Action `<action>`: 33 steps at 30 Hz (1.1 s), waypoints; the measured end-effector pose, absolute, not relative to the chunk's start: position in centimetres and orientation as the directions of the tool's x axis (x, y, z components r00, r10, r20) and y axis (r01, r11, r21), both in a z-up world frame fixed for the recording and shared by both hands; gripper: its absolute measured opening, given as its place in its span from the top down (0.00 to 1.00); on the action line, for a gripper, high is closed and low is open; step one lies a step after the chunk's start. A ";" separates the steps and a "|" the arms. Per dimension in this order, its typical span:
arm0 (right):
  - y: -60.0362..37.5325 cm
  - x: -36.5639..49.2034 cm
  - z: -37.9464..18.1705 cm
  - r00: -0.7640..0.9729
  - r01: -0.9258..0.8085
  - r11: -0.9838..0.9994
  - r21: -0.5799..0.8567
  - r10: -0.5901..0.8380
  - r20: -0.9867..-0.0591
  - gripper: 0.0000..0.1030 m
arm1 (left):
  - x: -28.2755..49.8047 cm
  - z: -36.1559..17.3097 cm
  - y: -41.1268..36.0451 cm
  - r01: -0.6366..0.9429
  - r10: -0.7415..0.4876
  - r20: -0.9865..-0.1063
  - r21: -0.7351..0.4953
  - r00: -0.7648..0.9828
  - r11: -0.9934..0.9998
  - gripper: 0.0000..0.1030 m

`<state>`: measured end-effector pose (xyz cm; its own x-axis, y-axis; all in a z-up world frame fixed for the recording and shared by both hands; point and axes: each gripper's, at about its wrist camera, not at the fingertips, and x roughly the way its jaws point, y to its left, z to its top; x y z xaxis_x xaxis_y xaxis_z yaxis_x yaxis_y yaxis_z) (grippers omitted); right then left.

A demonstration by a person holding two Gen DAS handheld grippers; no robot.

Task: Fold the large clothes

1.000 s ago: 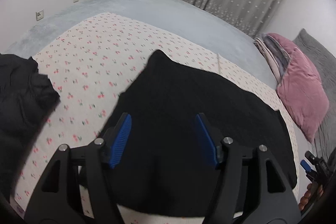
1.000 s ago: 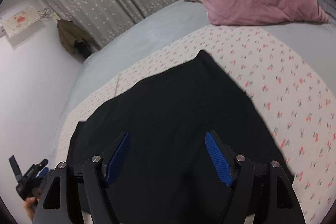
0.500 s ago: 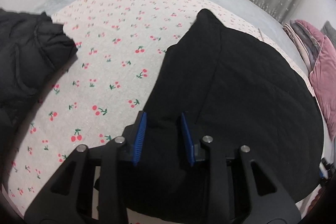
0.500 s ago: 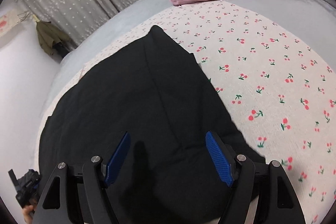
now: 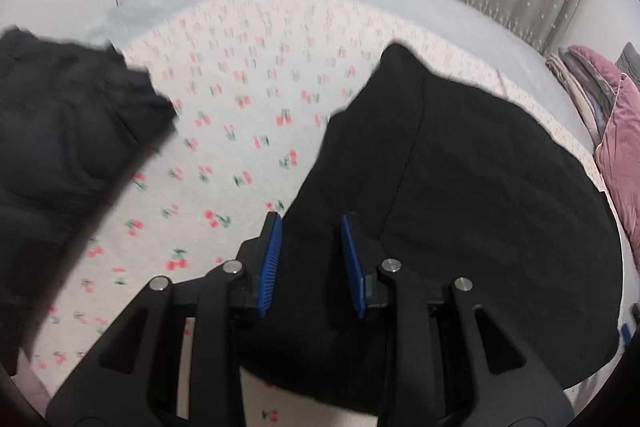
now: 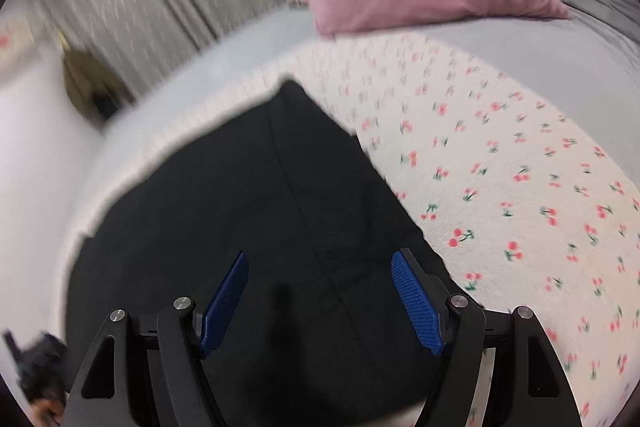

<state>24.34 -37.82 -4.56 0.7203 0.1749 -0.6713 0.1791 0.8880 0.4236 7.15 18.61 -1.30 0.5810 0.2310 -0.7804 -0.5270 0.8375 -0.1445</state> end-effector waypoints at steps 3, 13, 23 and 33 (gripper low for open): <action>-37.9 22.2 -3.1 0.743 0.130 0.865 0.485 0.239 -0.625 0.27 | 6.0 0.9 16.4 -0.476 0.243 -0.723 -0.133 0.646 0.869 0.67; -33.2 24.2 -5.3 0.566 0.032 0.902 0.431 0.339 -0.752 0.27 | 8.7 -3.4 13.1 -0.390 0.076 -0.858 -0.150 0.507 0.908 0.64; -30.9 24.8 -7.2 0.527 -0.010 0.942 0.336 0.291 -0.799 0.24 | 9.2 -2.7 12.4 -0.410 0.122 -0.853 -0.115 0.508 0.905 0.65; -35.9 23.5 -3.6 0.686 0.085 0.857 0.508 0.320 -0.654 0.24 | 7.6 1.3 3.8 -0.148 -0.009 -0.775 -0.132 0.632 0.980 0.43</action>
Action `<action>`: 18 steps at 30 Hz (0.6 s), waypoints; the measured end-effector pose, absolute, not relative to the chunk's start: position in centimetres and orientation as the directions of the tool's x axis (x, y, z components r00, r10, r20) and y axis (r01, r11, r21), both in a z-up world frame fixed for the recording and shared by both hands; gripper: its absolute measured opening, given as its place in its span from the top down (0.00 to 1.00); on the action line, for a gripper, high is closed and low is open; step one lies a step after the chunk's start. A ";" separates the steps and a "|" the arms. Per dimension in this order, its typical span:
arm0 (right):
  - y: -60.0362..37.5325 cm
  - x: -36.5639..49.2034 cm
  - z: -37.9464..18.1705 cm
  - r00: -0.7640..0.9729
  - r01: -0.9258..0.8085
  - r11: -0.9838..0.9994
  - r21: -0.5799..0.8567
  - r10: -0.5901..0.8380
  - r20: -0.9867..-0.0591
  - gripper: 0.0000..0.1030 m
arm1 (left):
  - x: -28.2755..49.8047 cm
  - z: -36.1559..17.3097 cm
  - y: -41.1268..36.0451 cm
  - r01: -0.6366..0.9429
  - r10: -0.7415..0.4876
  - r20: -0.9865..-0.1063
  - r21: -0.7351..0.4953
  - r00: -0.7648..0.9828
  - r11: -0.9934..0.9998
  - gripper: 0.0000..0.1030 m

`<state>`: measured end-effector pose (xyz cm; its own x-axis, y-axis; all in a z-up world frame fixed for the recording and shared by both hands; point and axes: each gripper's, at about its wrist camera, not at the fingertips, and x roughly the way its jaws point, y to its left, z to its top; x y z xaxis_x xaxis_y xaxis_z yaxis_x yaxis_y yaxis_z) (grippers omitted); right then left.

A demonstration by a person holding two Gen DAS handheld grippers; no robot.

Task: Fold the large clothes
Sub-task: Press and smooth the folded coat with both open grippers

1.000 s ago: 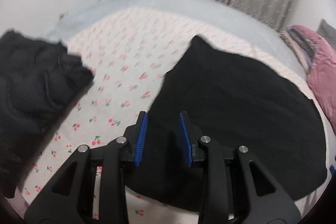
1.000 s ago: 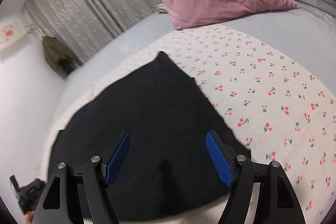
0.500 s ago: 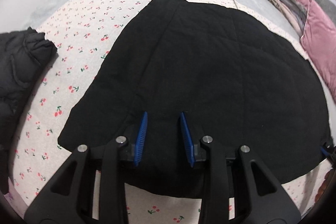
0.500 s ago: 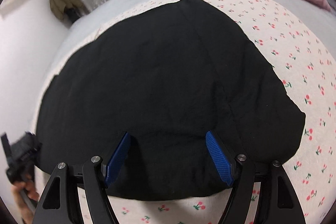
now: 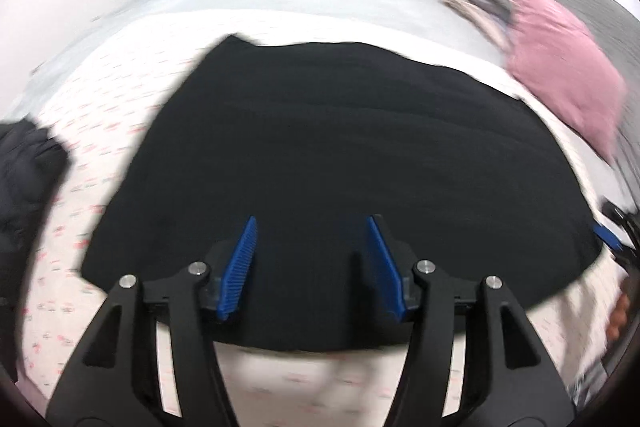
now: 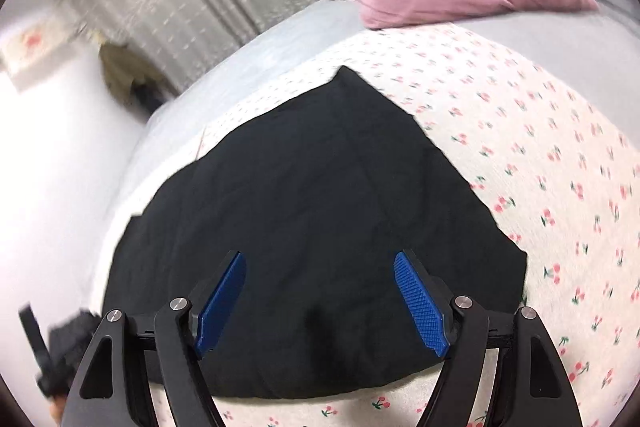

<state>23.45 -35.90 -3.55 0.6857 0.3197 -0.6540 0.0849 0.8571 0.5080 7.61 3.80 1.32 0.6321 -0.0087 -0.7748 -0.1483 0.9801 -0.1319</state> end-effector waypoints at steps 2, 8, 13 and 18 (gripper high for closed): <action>-36.7 23.5 -3.7 0.693 0.112 0.839 0.533 0.319 -0.647 0.24 | 7.9 1.4 0.1 -0.040 -0.084 -0.780 -0.138 0.620 0.990 0.42; -37.2 23.3 -4.2 0.704 0.124 0.805 0.581 0.341 -0.623 0.24 | 9.5 -0.5 -7.4 0.114 -0.074 -0.812 -0.009 0.579 0.993 0.42; -36.5 23.5 -4.5 0.688 0.118 0.810 0.575 0.351 -0.635 0.24 | 10.2 -2.5 -9.0 0.099 -0.005 -0.822 0.063 0.569 0.993 0.40; -36.0 23.6 -4.7 0.672 0.113 0.819 0.563 0.355 -0.650 0.24 | 10.8 -1.8 -8.0 0.093 -0.048 -0.838 0.003 0.544 0.996 0.40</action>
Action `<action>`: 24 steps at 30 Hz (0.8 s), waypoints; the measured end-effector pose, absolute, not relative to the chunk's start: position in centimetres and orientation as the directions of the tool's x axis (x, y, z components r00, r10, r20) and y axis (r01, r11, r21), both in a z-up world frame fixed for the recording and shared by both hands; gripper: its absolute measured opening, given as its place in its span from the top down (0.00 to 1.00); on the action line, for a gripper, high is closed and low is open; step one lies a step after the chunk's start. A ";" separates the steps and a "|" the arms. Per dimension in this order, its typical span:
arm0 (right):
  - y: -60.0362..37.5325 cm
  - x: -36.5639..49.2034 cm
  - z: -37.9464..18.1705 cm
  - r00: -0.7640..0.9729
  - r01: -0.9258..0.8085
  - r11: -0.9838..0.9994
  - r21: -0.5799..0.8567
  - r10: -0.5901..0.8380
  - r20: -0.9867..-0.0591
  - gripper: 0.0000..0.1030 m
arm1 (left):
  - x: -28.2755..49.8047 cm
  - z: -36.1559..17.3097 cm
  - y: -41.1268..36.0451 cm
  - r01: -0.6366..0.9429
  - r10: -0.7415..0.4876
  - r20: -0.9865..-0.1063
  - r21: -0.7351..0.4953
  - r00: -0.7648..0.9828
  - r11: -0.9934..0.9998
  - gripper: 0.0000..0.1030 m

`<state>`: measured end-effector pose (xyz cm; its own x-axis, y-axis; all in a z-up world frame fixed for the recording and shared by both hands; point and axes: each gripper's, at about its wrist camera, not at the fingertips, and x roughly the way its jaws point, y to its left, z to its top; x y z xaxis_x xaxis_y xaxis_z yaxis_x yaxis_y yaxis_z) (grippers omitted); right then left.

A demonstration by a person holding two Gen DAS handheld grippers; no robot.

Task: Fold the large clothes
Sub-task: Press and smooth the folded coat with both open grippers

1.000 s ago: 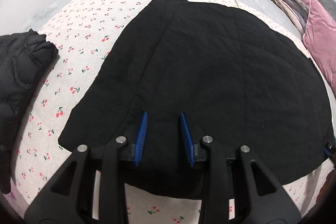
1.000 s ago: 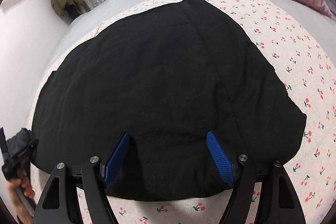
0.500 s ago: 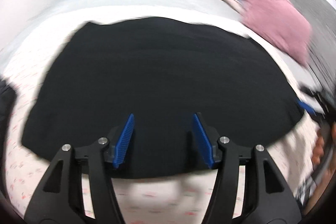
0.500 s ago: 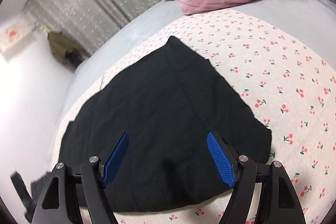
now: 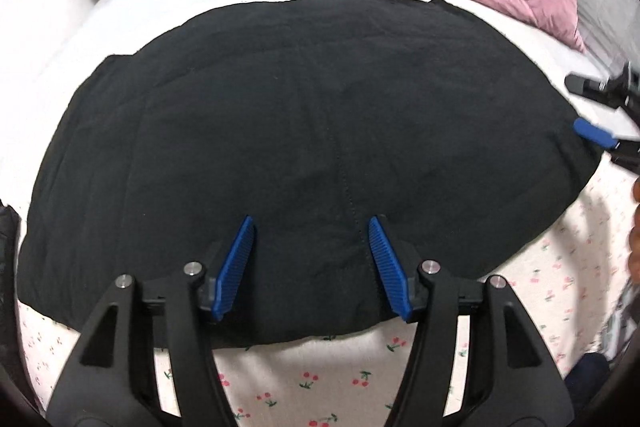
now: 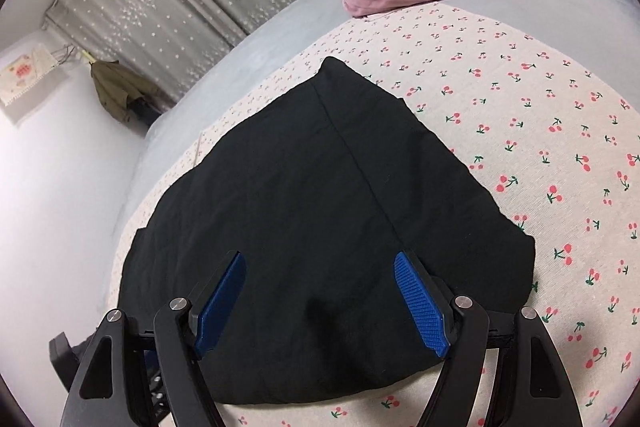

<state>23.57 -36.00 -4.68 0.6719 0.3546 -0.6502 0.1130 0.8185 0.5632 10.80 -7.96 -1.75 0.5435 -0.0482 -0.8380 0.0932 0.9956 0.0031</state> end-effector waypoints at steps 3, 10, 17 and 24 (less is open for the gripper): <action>-36.3 23.4 -4.5 0.685 0.114 0.798 0.591 0.368 -0.629 0.24 | 11.8 -0.3 -7.1 0.081 -0.049 -0.838 -0.006 0.543 0.997 0.40; -36.5 23.8 -5.1 0.676 0.120 0.764 0.634 0.404 -0.615 0.24 | 18.1 0.4 -6.1 0.027 -0.003 -0.862 0.013 0.507 1.000 0.40; -36.6 24.0 -5.5 0.658 0.126 0.754 0.644 0.423 -0.623 0.24 | 21.2 -1.9 -5.7 -0.008 -0.025 -0.929 -0.031 0.370 0.999 0.40; -36.2 24.0 -5.4 0.661 0.118 0.731 0.672 0.448 -0.603 0.24 | 27.0 1.3 -7.2 -0.025 0.033 -0.889 0.025 0.457 0.999 0.40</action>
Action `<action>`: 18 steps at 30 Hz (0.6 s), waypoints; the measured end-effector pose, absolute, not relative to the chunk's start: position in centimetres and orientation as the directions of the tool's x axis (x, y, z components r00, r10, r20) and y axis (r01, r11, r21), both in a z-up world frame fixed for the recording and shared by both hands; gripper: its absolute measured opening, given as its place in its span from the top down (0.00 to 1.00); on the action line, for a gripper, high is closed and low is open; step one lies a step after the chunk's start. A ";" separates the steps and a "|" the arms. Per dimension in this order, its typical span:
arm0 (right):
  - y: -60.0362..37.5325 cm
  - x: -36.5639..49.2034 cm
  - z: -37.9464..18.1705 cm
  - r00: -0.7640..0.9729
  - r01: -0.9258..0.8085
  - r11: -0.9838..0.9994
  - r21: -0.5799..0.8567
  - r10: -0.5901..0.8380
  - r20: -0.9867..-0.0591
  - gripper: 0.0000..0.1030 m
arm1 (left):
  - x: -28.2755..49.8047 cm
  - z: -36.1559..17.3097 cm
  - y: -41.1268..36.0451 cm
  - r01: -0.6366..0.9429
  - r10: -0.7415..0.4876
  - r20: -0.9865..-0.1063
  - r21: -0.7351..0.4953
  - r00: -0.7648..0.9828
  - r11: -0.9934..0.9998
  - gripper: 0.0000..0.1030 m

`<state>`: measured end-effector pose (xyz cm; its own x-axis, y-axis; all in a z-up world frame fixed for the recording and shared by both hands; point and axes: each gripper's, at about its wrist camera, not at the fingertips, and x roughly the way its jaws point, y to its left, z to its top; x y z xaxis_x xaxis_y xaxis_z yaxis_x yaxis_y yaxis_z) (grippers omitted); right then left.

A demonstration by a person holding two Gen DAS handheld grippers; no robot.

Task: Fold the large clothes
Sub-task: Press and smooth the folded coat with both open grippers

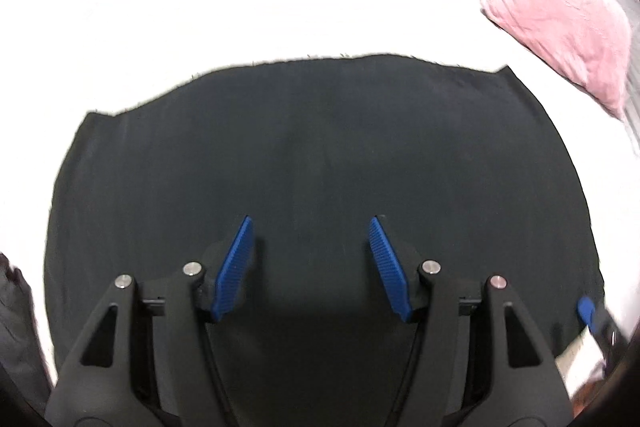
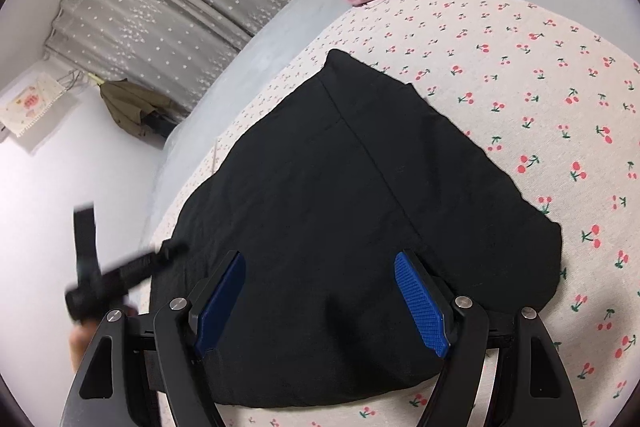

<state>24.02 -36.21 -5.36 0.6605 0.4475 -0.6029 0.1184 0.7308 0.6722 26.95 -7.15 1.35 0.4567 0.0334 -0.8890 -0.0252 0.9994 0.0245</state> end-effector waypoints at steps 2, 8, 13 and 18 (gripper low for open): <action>-36.2 24.1 -5.4 0.659 0.118 0.731 0.672 0.448 -0.604 0.24 | 28.9 0.4 -6.6 -0.053 0.071 -0.900 0.053 0.429 0.997 0.40; -36.4 24.4 -5.6 0.655 0.128 0.723 0.679 0.452 -0.605 0.24 | 30.9 -3.6 -5.8 -0.087 0.075 -0.930 0.047 0.359 0.995 0.38; -36.5 24.4 -5.6 0.657 0.127 0.735 0.666 0.441 -0.611 0.24 | 30.4 -4.0 -5.7 -0.098 0.077 -0.919 0.043 0.386 0.994 0.38; -37.6 23.8 -5.6 0.689 0.151 0.695 0.703 0.436 -0.579 0.24 | 31.2 -2.2 -5.1 -0.102 0.066 -0.915 0.027 0.397 0.994 0.38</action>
<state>23.79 -37.58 -5.59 0.6894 0.4356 -0.5788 0.1508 0.6952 0.7029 31.21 -5.12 -2.20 0.3972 0.0660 -0.9153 -0.1023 0.9944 0.0273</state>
